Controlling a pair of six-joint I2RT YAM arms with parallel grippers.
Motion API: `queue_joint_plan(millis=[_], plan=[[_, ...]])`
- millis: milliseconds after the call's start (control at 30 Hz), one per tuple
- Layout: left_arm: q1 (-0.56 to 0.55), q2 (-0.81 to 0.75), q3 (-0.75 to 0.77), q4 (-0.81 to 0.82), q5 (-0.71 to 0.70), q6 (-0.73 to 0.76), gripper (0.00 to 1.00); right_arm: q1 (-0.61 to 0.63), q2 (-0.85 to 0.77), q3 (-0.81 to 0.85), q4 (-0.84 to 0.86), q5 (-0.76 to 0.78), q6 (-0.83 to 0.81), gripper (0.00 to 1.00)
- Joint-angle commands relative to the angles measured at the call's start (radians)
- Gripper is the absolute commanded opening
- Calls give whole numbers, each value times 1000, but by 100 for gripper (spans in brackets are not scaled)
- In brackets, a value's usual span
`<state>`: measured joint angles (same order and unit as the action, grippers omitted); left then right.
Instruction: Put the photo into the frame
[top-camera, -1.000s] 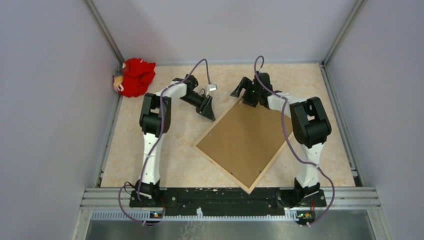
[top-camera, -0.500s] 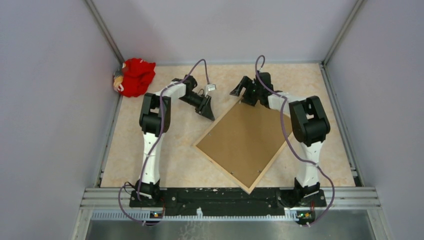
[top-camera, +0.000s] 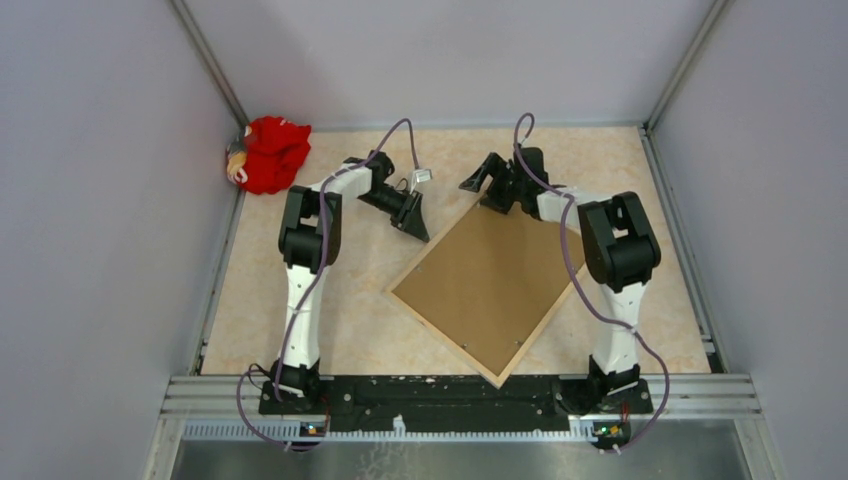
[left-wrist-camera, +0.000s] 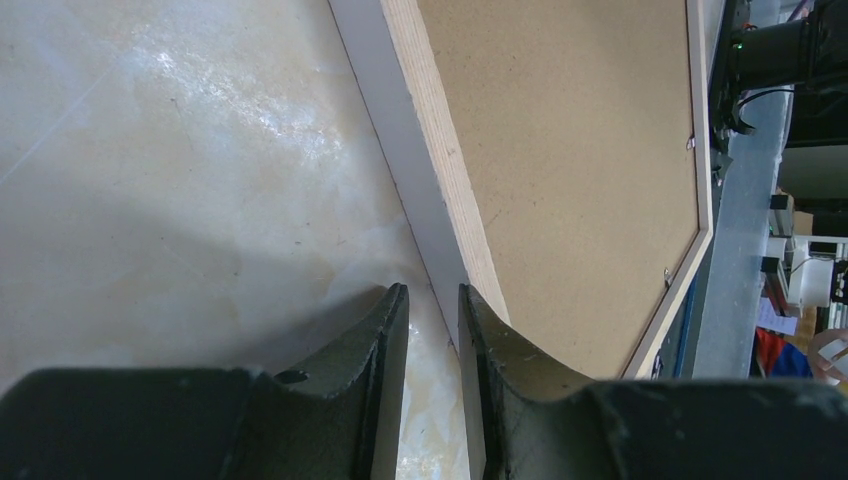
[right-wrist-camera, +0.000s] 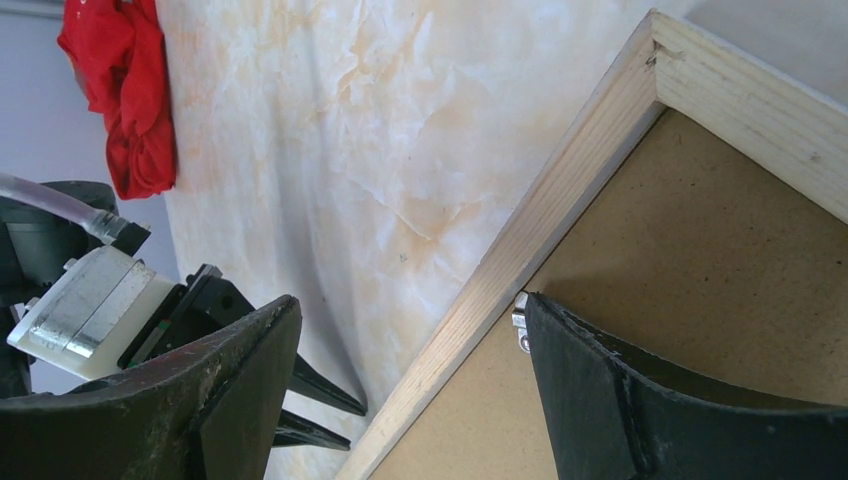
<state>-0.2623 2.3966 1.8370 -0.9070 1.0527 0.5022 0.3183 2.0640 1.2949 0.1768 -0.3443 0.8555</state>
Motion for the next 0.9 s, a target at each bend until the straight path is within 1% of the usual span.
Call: queue_joint_plan(millis=[0,267,433,600,733,867], plan=[[1,10,-22,17,-47,14,32,12,2,-12,25,-49,36,82],[1,1,-28,20,-55,17,32,33,-4,9,-5,-48,50,82],[2,-2,-36,20,-54,16,32,36,-32,32,-78,9,10,82],[3,-12,-45,20,-58,23,31,0,-81,41,-145,77,-55,83],[5,-11,-48,18,-57,27,31,-15,-93,35,-163,76,-77,83],[5,-9,-48,19,-54,28,31,-15,-81,21,-131,31,-66,83]])
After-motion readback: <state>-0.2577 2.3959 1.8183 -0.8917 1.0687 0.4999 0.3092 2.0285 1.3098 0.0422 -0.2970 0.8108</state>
